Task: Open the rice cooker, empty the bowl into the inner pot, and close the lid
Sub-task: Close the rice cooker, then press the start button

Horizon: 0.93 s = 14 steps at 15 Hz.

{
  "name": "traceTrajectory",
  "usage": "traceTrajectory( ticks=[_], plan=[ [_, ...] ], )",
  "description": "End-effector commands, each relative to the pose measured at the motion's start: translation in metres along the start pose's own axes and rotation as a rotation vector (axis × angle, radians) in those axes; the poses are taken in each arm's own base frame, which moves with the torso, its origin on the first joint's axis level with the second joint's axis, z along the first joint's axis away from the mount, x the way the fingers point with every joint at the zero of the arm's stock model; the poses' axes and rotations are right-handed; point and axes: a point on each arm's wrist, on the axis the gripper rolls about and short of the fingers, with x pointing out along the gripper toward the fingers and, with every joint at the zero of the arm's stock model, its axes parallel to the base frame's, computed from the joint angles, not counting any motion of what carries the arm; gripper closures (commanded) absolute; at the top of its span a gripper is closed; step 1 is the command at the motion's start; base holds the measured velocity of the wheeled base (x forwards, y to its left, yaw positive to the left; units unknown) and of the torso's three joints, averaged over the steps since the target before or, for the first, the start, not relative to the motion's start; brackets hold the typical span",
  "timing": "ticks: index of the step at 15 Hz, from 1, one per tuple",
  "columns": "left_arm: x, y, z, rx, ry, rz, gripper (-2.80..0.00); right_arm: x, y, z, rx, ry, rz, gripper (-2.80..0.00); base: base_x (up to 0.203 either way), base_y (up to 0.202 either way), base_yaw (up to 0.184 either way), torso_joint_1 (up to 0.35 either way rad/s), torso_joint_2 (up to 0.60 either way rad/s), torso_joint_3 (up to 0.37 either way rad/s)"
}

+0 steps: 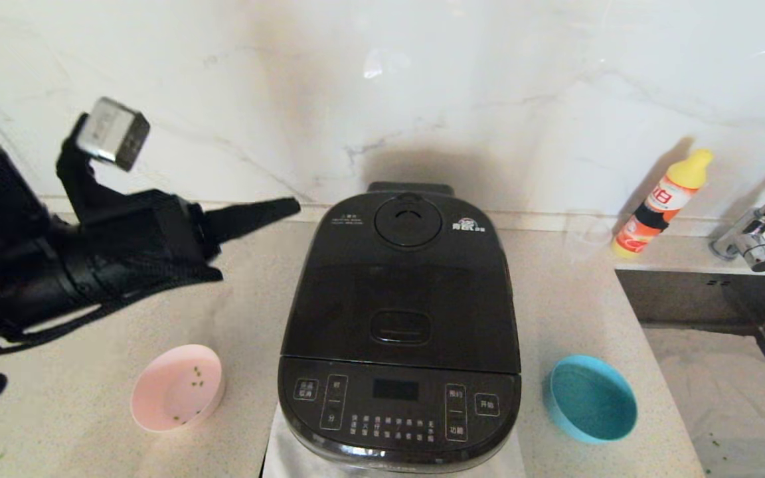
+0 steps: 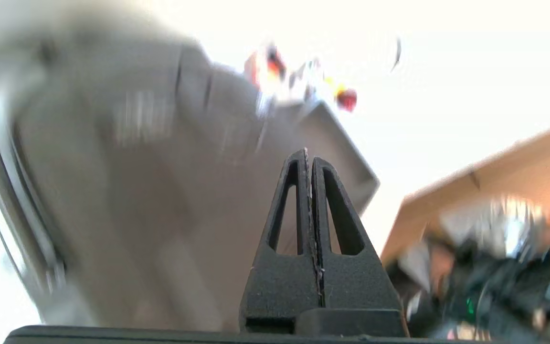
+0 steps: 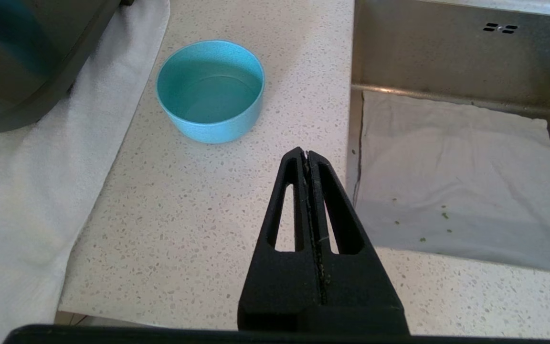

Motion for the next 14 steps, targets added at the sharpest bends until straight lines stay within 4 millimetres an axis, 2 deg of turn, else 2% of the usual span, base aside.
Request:
traceTrajectory(
  ticks=[1, 3, 4, 7, 9, 11, 14],
  plan=[
    [-0.015, -0.034, 0.039, 0.015, -0.038, 0.059, 0.00, 0.000, 0.000, 0.000, 0.000, 0.000, 0.001, 0.00, 0.000, 0.000, 0.000, 0.000, 0.00, 0.000],
    [-0.025, -0.043, 0.049, 0.078, -0.011, 0.303, 0.00, 0.000, 0.000, 0.000, 0.000, 0.000, 0.001, 0.00, 0.000, 0.000, 0.000, 0.000, 0.00, 0.000],
    [-0.033, -0.050, 0.056, 0.192, -0.018, 0.491, 0.00, 0.000, 0.000, 0.000, 0.000, 0.000, 0.001, 0.00, 0.000, 0.000, 0.000, 0.000, 0.00, 0.000],
    [-0.075, -0.096, 0.074, 0.416, -0.141, 0.713, 0.00, 0.000, 0.000, 0.000, 0.000, 0.002, 0.001, 0.00, 0.000, 0.000, 0.000, 0.000, 0.00, 0.000],
    [-0.111, -0.129, 0.077, 0.533, -0.243, 0.834, 0.00, 0.000, 0.000, 0.000, 0.000, 0.000, 0.001, 0.00, 0.000, 0.000, 0.000, 0.000, 0.00, 0.000],
    [-0.148, -0.156, 0.061, 0.587, -0.326, 0.945, 0.00, 0.000, 0.000, 0.000, 0.000, 0.000, 0.001, 0.00, 0.000, 0.000, 0.000, 0.000, 0.00, 0.000],
    [-0.196, -0.181, -0.007, 0.630, -0.388, 1.059, 0.00, 0.000, 0.000, 0.000, 0.000, 0.000, 0.001, 0.00, 0.000, 0.000, 0.000, 0.000, 0.00, 0.000]
  ],
)
